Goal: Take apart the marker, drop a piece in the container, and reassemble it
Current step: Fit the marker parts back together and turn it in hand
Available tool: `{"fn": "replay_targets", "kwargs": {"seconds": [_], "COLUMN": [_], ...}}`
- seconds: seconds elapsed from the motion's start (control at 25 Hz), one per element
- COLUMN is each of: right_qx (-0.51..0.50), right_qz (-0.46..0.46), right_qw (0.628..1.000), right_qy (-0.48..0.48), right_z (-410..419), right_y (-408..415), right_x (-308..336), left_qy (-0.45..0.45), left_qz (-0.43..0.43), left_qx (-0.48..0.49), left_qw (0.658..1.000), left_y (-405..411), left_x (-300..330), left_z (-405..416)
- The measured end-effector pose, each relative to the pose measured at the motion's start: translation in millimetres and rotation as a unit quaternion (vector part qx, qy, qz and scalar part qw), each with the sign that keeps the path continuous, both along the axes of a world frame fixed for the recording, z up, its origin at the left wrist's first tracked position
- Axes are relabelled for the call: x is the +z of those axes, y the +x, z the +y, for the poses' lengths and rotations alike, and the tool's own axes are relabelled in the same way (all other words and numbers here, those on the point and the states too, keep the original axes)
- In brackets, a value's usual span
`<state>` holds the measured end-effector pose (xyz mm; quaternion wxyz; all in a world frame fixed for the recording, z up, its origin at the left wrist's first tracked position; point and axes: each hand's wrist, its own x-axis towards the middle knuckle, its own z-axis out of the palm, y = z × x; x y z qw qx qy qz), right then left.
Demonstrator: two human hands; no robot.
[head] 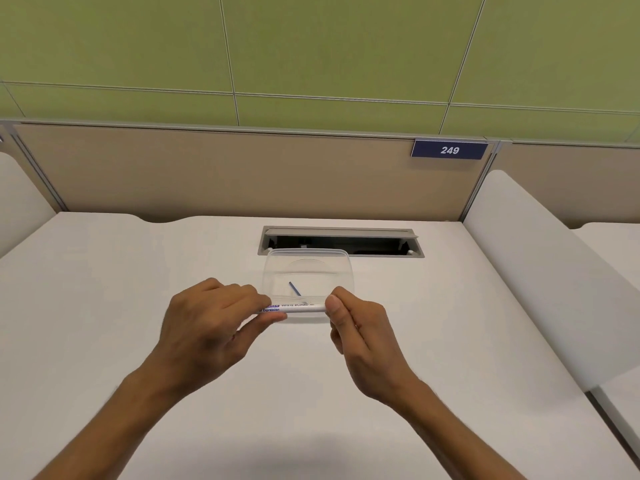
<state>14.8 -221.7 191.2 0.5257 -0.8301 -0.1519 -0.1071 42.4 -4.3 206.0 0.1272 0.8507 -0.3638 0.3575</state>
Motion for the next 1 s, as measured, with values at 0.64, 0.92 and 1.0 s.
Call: {"fn": "replay_targets", "kwargs": {"seconds": [0.64, 0.92, 1.0], "right_qx": [-0.134, -0.144, -0.141], "right_qz": [-0.023, 0.037, 0.077], "right_qw": [0.975, 0.946, 0.937], "right_qy": [0.175, 0.287, 0.31], "right_z": [21.5, 25.5, 32.7], "right_y": [5.3, 12.6, 14.0], "right_x": [-13.7, -18.6, -22.0], "left_qy": [-0.149, -0.251, -0.268], "left_qz": [0.219, 0.404, 0.415], "left_qx": [0.008, -0.074, -0.054], "left_qw": [0.964, 0.877, 0.868], "left_y": [-9.7, -16.0, -22.9], "left_x": [-21.5, -40.7, -47.8], "left_z": [-14.0, -27.5, -37.9]}}
